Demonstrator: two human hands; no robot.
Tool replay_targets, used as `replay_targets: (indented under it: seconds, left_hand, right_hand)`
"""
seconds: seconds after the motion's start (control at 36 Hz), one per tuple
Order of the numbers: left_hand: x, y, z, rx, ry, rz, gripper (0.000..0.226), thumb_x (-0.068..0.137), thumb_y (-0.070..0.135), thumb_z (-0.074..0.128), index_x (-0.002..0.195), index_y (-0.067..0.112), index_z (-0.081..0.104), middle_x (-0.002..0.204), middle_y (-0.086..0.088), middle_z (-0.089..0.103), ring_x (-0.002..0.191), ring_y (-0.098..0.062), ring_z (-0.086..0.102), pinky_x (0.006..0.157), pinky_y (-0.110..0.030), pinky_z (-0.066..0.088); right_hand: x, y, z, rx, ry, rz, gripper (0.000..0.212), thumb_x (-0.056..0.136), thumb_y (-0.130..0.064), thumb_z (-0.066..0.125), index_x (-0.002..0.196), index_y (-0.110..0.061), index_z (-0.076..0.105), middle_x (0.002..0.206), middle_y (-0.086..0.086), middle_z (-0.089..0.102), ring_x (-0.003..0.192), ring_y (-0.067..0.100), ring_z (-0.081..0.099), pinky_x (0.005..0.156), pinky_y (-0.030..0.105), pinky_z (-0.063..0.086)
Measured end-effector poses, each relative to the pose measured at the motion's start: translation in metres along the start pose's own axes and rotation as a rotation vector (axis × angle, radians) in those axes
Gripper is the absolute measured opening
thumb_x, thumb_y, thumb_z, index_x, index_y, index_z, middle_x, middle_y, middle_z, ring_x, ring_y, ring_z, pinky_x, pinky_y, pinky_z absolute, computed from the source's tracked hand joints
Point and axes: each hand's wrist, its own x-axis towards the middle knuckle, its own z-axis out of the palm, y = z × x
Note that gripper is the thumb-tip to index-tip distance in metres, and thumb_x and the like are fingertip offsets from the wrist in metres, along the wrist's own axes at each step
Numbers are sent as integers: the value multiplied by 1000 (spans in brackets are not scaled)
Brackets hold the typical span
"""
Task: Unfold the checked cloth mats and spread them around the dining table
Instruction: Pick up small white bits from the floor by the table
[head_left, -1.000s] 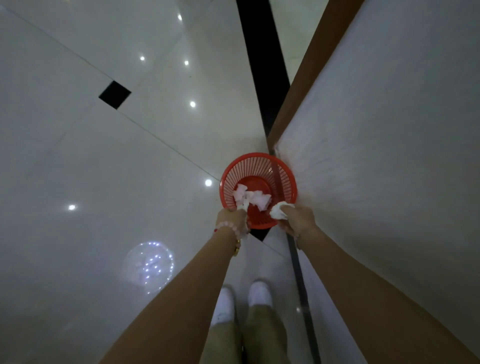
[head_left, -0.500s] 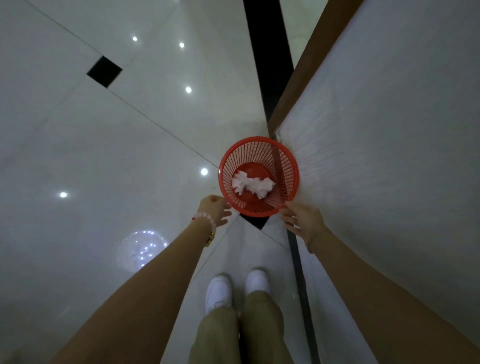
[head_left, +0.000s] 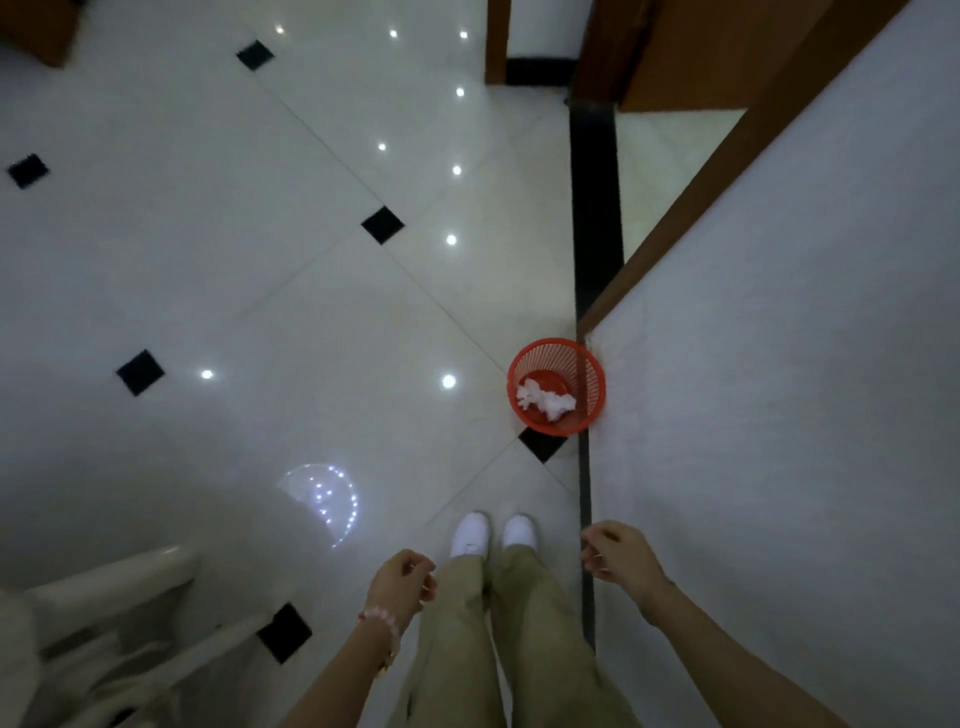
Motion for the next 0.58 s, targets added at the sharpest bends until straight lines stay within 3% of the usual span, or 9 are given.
replay_targets:
  seconds: [0.22, 0.47, 0.58]
  left_hand:
    - [-92, -38, -28, -325, 106, -41, 18, 94, 6, 47, 79, 5, 58, 69, -12, 57, 62, -21, 55, 54, -26, 44]
    - [-135, -47, -41, -528, 274, 25, 18, 94, 9, 47, 80, 9, 58, 74, -9, 60, 65, -19, 56, 57, -25, 45]
    - [-153, -51, -40, -599, 355, 39, 16, 94, 10, 47, 83, 8, 58, 71, -7, 59, 63, -17, 56, 58, -25, 45]
  right_hand:
    - [-74, 1, -33, -134, -39, 15, 17, 93, -5, 50, 85, 2, 64, 70, 14, 59, 60, 23, 52, 57, 27, 44]
    - [-73, -5, -53, -256, -49, 57, 14, 91, -8, 56, 89, 4, 63, 72, 18, 61, 61, 26, 54, 59, 27, 42]
    - [-64, -21, -47, -321, -109, 51, 14, 89, -2, 57, 82, 9, 63, 60, 18, 59, 54, 27, 53, 54, 26, 40]
